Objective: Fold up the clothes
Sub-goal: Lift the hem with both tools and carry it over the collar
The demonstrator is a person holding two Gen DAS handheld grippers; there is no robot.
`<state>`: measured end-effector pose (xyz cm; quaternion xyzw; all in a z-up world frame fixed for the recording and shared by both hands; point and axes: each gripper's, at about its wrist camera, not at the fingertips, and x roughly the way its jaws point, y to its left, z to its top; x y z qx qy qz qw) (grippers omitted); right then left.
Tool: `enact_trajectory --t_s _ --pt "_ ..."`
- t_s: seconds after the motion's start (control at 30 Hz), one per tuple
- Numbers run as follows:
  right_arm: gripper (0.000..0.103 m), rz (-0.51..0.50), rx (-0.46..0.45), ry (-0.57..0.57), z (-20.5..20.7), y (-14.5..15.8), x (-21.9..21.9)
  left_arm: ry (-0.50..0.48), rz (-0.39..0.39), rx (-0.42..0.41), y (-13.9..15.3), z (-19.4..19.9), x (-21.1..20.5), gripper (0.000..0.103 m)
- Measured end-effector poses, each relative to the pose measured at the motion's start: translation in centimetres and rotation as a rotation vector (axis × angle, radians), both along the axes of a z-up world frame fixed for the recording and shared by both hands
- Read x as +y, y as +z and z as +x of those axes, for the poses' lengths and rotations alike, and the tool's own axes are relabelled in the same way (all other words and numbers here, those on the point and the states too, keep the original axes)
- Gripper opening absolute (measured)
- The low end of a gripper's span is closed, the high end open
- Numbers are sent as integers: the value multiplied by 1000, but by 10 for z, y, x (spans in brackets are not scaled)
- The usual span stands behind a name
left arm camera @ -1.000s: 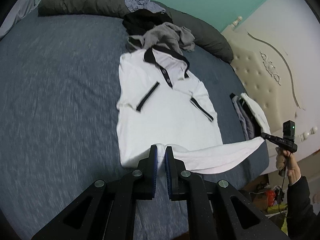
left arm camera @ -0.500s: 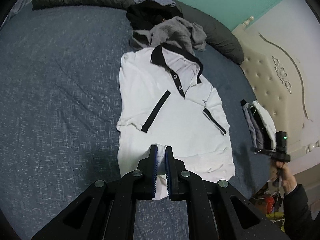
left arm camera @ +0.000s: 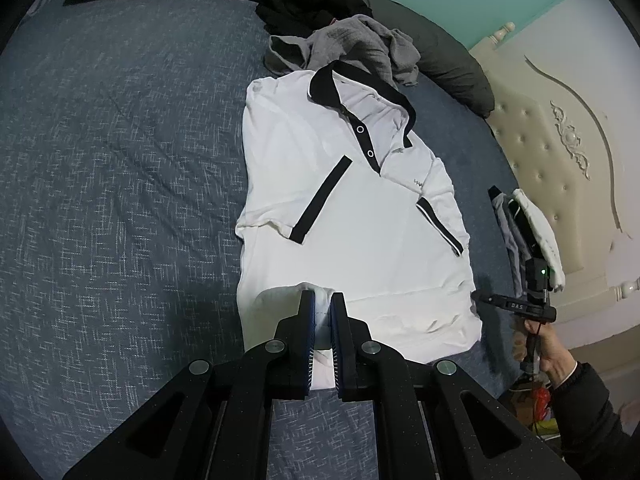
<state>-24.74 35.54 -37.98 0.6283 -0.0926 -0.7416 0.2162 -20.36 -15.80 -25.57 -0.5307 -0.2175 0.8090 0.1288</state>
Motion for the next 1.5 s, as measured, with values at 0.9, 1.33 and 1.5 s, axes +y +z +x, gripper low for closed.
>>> enact_trajectory --t_s 0.9,1.33,1.5 --pt "2 -104 200 -102 -14 124 65 50 -6 81 39 10 -28 8" --pt "2 -47 294 -107 -97 168 45 60 -26 100 52 -68 -30 7" --pt "2 -13 315 -112 -138 168 27 68 -41 100 49 -108 -37 7"
